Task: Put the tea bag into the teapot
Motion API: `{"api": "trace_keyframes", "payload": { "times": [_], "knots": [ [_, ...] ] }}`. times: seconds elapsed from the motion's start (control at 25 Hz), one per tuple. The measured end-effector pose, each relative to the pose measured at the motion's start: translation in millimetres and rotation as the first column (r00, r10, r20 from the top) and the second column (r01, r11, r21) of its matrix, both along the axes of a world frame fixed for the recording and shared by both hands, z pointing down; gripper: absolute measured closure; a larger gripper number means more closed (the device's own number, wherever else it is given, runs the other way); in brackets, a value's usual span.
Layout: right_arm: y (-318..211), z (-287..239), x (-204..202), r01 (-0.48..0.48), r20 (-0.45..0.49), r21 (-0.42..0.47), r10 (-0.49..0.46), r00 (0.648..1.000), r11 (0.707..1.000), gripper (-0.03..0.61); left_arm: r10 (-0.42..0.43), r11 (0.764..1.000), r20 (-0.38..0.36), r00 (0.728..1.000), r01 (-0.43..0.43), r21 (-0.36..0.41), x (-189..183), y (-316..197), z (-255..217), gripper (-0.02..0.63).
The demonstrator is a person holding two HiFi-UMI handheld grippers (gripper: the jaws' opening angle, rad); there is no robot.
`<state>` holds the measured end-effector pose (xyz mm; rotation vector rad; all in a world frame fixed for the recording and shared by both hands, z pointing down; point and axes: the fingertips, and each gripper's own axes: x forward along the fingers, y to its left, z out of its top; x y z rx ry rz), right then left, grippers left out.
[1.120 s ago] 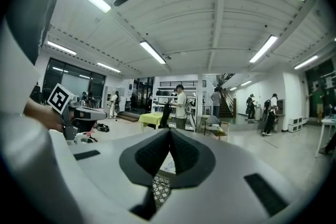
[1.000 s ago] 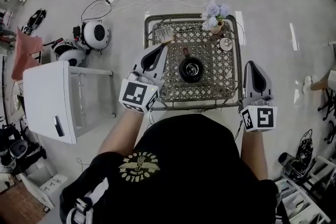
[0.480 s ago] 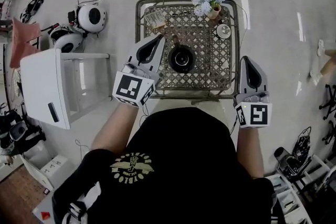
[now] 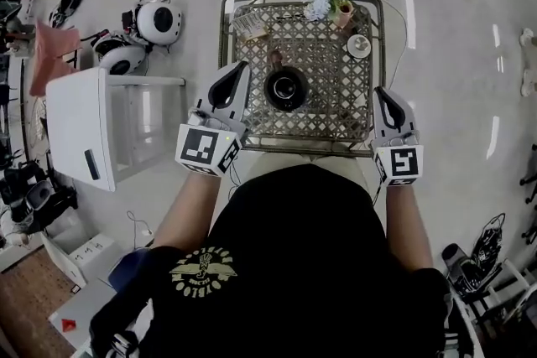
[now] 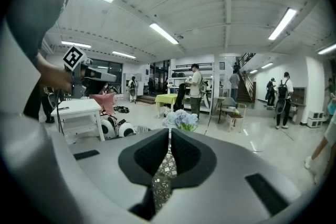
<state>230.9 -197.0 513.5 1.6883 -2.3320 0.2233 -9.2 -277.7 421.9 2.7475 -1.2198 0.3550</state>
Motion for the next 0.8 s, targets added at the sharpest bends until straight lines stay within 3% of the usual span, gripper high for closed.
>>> {"api": "trace_keyframes", "payload": {
  "times": [0.16, 0.32, 0.48, 0.64, 0.8],
  "knots": [
    [4.4, 24.0, -0.6, 0.056, -0.011, -0.030, -0.056, 0.998, 0.998, 0.572, -0.088, 0.993, -0.107, 0.990, 0.079, -0.084, -7.1, 5.1, 2.1, 0.618],
    [6.6, 46.5, -4.9, 0.104, -0.010, -0.076, -0.105, 0.994, 0.992, 0.566, -0.113, 0.992, -0.093, 0.989, 0.107, -0.065, -9.9, 13.4, -3.2, 0.618],
    [9.3, 73.5, -4.3, 0.132, -0.007, -0.134, -0.134, 0.991, 0.982, 0.462, -0.136, 0.990, -0.074, 0.988, 0.132, -0.048, -11.7, 26.4, -7.0, 0.618],
    [13.7, 110.4, -3.5, 0.168, -0.019, -0.204, -0.175, 0.984, 0.964, 0.423, -0.160, 0.987, -0.051, 0.986, 0.159, -0.023, -13.4, 39.4, -12.8, 0.618],
    [22.2, 160.8, 4.6, 0.181, -0.036, -0.298, -0.201, 0.979, 0.937, 0.408, -0.207, 0.978, -0.073, 0.976, 0.204, -0.045, -19.5, 47.8, -14.3, 0.618]
  ]
}}
